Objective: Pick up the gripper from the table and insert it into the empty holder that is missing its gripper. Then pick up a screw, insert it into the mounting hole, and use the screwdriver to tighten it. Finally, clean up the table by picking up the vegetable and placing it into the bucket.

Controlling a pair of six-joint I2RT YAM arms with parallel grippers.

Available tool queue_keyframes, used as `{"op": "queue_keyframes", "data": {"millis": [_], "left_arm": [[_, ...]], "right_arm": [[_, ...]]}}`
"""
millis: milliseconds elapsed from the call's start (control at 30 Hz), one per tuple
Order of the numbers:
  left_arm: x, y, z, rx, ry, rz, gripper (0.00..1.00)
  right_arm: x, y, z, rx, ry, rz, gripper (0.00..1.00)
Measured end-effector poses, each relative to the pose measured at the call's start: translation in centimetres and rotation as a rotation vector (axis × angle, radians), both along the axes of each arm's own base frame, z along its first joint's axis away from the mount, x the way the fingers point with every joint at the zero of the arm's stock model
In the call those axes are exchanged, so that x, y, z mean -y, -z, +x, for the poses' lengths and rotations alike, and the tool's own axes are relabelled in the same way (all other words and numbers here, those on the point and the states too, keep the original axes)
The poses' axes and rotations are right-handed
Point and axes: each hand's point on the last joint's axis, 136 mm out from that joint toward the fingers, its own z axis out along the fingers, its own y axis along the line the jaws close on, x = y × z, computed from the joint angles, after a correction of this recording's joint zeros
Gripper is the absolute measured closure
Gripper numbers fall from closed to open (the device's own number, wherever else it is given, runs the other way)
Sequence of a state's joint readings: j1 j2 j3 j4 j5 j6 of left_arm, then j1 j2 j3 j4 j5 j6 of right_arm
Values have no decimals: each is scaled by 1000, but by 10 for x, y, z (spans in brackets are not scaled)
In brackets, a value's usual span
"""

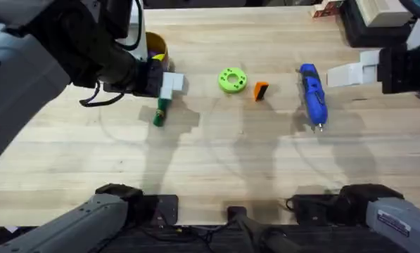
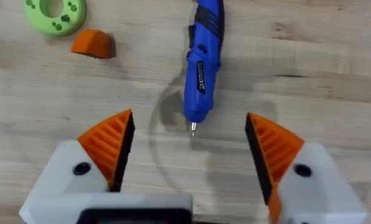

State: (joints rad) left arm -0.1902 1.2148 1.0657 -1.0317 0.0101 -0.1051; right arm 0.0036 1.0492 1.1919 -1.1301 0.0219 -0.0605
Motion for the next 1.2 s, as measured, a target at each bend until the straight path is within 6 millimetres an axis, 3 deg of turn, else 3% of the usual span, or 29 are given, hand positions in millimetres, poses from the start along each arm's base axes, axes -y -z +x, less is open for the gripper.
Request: {"op": "queue_keyframes", "data": {"millis": [200,400,567,900,1000,1033,1067,1133,1200], "left_arm": [[1,-12,5,65,0,-12,15],[0,-53,2,267,-17,-56,16],[-3,-71,-12,393,-32,-89,14],[-4,-144,-33,723,-24,-178,12],[-4,-155,-42,772,-16,-199,373],[-5,-157,-44,780,-16,-201,399],[-5,-159,-47,788,-16,-202,393],[-6,-161,-52,799,-18,-203,126],[-8,-157,-58,784,-21,-202,23]], "right_arm": [[0,0,0,0,0,0,7],[0,1,-2,-9,0,0,9],[0,1,-2,-10,0,0,9],[0,1,-2,-11,0,0,8],[0,1,-2,-10,0,0,8],[0,1,-2,-11,0,0,8],[0,1,-2,-11,0,0,8],[0,1,-2,-10,0,0,8],[0,1,-2,-11,0,0,7]]}}
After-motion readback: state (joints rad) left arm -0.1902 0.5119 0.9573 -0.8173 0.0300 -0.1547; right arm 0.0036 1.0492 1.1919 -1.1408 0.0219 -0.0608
